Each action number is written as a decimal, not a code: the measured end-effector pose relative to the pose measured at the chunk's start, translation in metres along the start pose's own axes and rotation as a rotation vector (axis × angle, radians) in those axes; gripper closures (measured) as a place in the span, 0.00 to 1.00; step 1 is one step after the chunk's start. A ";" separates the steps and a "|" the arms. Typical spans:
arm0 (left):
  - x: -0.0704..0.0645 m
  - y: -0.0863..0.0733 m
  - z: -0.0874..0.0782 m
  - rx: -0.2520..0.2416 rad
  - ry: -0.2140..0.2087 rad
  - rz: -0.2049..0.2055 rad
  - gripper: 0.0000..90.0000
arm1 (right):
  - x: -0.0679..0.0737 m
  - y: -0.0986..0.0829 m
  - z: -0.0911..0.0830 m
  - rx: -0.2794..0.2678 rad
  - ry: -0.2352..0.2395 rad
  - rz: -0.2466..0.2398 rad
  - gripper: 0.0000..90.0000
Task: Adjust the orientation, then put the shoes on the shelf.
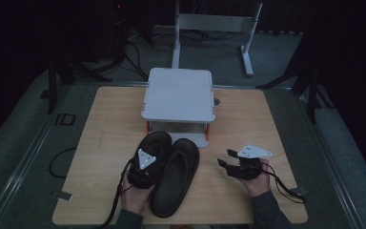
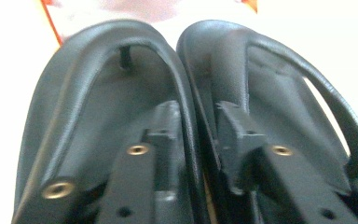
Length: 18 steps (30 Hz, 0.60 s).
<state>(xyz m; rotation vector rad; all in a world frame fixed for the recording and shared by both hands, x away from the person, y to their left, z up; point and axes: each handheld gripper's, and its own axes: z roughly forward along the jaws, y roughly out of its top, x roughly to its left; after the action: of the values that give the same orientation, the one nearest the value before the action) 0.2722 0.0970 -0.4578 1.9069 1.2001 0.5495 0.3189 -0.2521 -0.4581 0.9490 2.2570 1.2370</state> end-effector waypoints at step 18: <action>-0.021 -0.021 0.005 0.025 0.085 0.040 0.35 | 0.000 0.000 0.000 0.000 -0.008 -0.006 0.46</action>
<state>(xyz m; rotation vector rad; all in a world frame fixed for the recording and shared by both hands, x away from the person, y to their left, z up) 0.2552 0.0813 -0.4764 1.9492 1.2298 0.6463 0.3186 -0.2523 -0.4582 0.9444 2.2517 1.2288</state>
